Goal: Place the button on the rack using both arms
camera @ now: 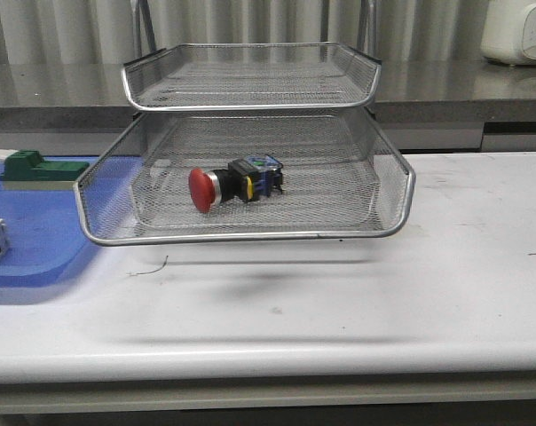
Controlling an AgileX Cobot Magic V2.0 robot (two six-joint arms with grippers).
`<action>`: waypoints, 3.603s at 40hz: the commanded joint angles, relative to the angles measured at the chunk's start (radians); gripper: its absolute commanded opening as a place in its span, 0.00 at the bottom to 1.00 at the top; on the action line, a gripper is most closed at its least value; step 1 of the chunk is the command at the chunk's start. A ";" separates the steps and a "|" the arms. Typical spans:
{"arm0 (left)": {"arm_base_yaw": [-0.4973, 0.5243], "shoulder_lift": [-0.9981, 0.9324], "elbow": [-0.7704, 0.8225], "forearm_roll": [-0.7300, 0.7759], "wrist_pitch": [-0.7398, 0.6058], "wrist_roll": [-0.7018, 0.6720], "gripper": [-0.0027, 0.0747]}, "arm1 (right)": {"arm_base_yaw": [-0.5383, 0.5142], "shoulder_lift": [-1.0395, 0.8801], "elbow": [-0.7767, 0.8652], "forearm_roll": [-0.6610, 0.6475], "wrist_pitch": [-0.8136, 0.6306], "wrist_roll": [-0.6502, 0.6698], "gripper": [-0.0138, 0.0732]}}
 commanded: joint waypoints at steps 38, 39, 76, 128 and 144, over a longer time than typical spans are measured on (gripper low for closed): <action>0.000 0.003 -0.023 -0.015 -0.090 -0.009 0.01 | 0.817 0.924 -0.250 0.012 -0.285 -0.003 0.09; 0.000 0.003 -0.023 -0.015 -0.090 -0.009 0.01 | 0.816 0.938 -0.257 0.012 -0.286 -0.003 0.09; 0.000 0.003 -0.023 -0.015 -0.090 -0.009 0.01 | 0.648 1.179 -0.513 0.010 -0.247 -0.003 0.09; 0.000 0.003 -0.023 -0.015 -0.090 -0.009 0.01 | 0.526 1.373 -0.872 -0.041 -0.093 -0.003 0.09; 0.000 0.003 -0.023 -0.015 -0.090 -0.009 0.01 | 0.549 1.195 -0.874 -0.008 0.397 -0.003 0.09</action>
